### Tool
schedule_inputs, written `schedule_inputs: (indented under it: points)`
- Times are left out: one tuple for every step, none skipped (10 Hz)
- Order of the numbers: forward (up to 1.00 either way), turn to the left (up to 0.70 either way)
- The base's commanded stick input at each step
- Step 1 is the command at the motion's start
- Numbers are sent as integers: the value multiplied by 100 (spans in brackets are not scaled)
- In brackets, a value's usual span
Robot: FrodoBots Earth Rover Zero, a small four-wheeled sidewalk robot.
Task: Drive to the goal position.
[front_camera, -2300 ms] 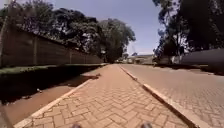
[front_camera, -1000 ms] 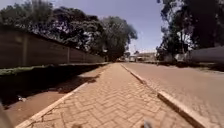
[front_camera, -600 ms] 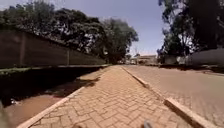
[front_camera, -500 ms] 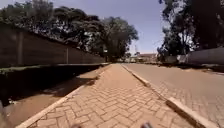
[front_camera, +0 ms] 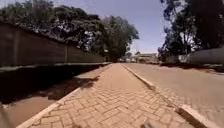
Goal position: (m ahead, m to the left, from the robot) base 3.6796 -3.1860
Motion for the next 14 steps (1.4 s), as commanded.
schedule_inputs:
  points:
    - [70,0]
    - [70,0]
    - [70,0]
    - [70,0]
    - [70,0]
    - [70,0]
    - [70,-35]
    - [70,-35]
    - [70,0]
    - [70,0]
    - [70,0]
    - [70,0]
    - [70,0]
    - [70,-11]
